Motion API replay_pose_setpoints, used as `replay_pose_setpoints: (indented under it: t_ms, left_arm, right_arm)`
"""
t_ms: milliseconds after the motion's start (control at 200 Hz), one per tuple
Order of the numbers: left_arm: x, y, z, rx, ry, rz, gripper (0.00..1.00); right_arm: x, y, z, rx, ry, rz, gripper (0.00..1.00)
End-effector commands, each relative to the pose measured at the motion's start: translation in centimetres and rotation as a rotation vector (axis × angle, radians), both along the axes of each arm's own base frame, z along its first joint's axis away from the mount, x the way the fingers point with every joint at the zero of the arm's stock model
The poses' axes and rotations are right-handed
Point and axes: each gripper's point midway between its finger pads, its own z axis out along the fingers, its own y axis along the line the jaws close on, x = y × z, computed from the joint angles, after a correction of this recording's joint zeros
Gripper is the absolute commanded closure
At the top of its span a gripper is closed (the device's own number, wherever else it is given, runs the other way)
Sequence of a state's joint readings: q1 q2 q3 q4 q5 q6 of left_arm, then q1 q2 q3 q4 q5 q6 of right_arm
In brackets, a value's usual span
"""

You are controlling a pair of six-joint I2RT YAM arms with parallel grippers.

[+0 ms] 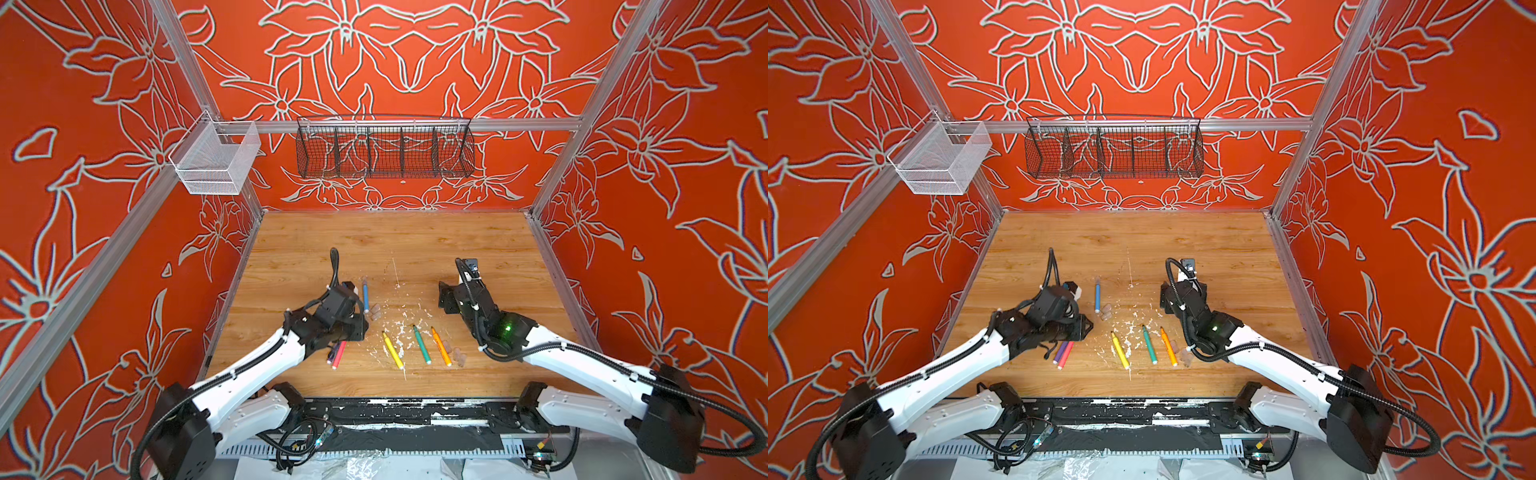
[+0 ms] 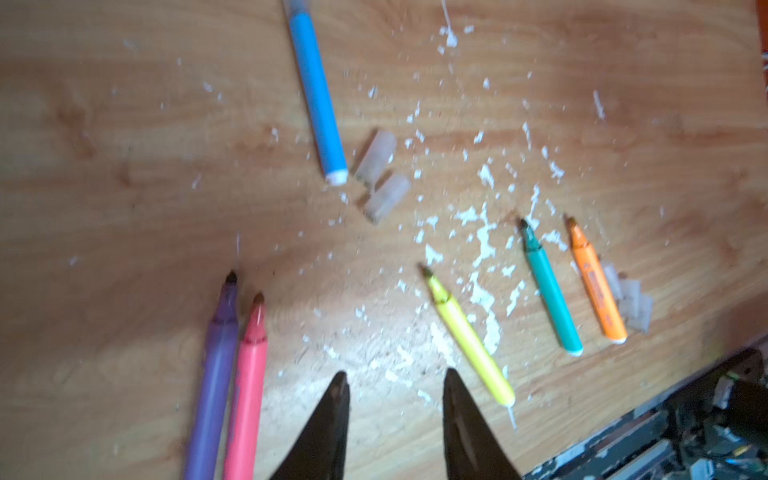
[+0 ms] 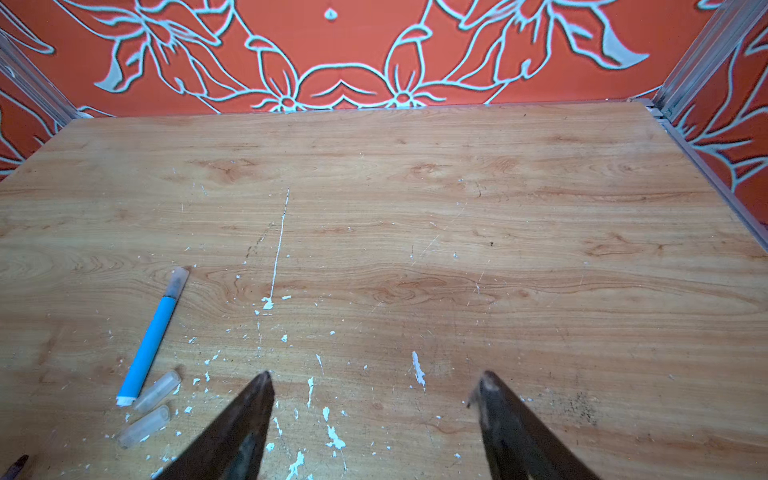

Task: Insert the pens into the pen caps
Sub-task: 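Move the left gripper over the pink marker and close on it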

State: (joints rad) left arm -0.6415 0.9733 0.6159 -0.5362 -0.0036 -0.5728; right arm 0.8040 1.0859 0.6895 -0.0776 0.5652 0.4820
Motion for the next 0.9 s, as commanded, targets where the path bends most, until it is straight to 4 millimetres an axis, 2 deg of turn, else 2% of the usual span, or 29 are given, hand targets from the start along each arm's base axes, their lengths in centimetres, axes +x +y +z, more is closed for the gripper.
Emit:
replay_pose_setpoints:
  t_ms: [0,95,165,275,460,896]
  left_arm:
    - [-2.5,3.0,-3.0,0.089,0.042,0.119,0.67]
    - [-3.6,3.7,-4.2,0.083,0.042,0.155,0.69]
    - [-3.9,4.0,-4.2,0.073,0.036,0.176,0.69]
    - [-3.8,4.4,-4.2,0.074,0.028,0.211,0.69]
    - [-3.5,3.7,-4.9,0.060,0.041,0.211,0.69]
    - [-3.1,4.8,-6.1,0.140,0.049,0.257,0.64]
  right_arm:
    - [0.0,0.1,1.1,0.042,-0.011,0.001,0.21]
    - [0.1,0.6,1.0,0.046,0.002,0.016,0.22]
    - [0.2,0.8,0.9,0.044,0.009,0.016,0.22]
    - [0.2,0.8,0.5,0.043,0.017,0.015,0.22]
    - [0.3,0.8,0.5,0.036,0.020,0.014,0.22]
    - [0.1,0.9,0.4,0.044,0.027,0.021,0.22]
